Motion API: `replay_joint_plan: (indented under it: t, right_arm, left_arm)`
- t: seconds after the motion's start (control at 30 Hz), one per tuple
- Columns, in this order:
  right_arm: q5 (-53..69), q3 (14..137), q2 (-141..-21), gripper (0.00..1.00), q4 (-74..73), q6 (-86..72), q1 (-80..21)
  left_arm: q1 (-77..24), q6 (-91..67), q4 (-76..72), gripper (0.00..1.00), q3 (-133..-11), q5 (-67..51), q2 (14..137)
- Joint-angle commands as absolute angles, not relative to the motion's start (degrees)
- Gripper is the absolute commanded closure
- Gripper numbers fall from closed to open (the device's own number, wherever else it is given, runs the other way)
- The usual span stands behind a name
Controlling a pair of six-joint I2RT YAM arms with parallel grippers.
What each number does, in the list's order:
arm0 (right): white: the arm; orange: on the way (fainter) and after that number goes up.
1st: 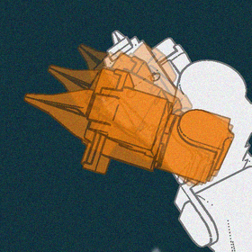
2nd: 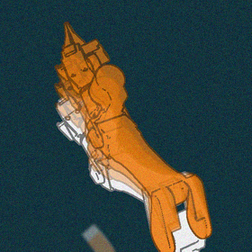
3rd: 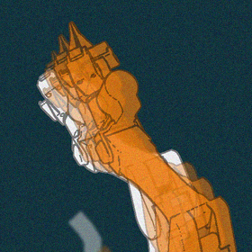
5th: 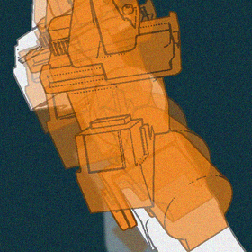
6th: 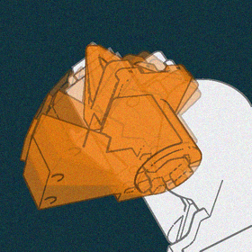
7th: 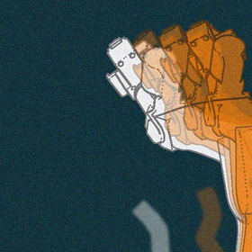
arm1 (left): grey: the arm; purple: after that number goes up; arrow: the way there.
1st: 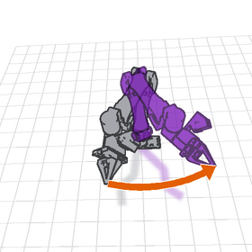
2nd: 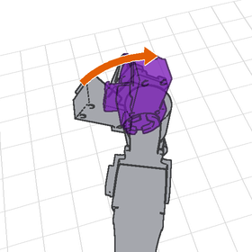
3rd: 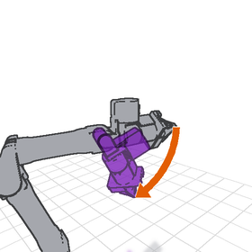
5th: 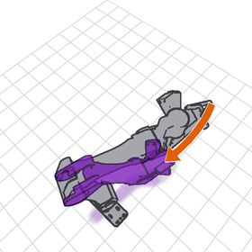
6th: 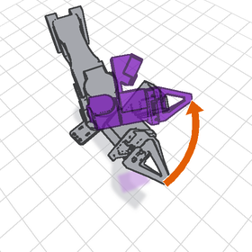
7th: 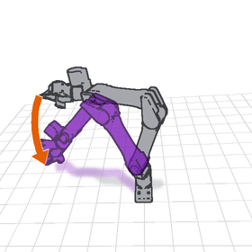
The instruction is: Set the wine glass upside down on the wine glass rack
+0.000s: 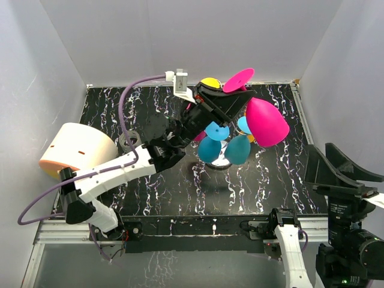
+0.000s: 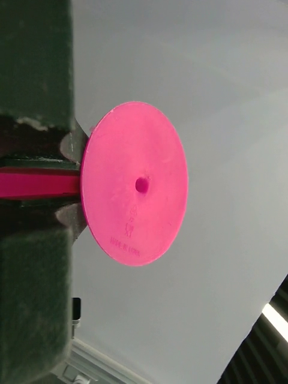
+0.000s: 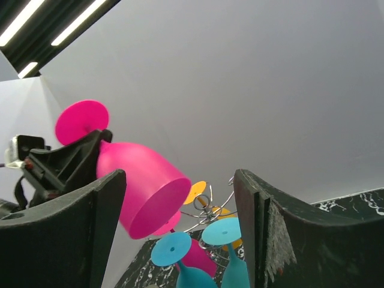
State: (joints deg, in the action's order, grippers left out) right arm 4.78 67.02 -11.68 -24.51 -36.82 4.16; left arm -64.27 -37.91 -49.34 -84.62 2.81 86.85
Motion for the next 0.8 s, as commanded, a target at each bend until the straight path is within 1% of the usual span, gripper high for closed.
replay_joint_plan:
  t: [0.0, 0.1, 0.2, 0.33, 0.4, 0.57, 0.77]
  right_arm:
    - [1.9, 72.9, -16.4, 0.29, -30.4, -32.4, 4.0]
    - [6.1, 76.7, -20.1, 0.28, -32.7, -32.3, 3.7]
    - [17.1, 79.4, -23.4, 0.29, -32.8, -30.2, 3.0]
    - [23.4, 84.1, -27.4, 0.30, -34.5, -32.4, 2.4]
    - [28.6, 87.8, -31.1, 0.31, -36.4, -34.7, 2.4]
    - [34.0, 89.9, -34.9, 0.31, -39.2, -39.8, 2.4]
    - [31.9, 92.0, -37.3, 0.36, -45.7, -43.3, 2.4]
  left_arm:
    - [-64.6, -28.8, -45.2, 1.00, -84.7, -7.1, 81.5]
    - [-64.5, -23.6, -39.2, 1.00, -84.0, -12.1, 80.4]
    - [-64.6, -18.0, -35.0, 1.00, -81.9, -14.9, 79.2]
    - [-64.6, -11.6, -32.0, 1.00, -78.9, -17.1, 78.7]
    - [-64.6, -7.5, -30.9, 1.00, -77.3, -19.5, 76.5]
    - [-64.6, -2.3, -30.5, 1.00, -74.9, -23.4, 75.6]
    - [-64.6, -0.7, -32.1, 1.00, -74.4, -28.1, 76.2]
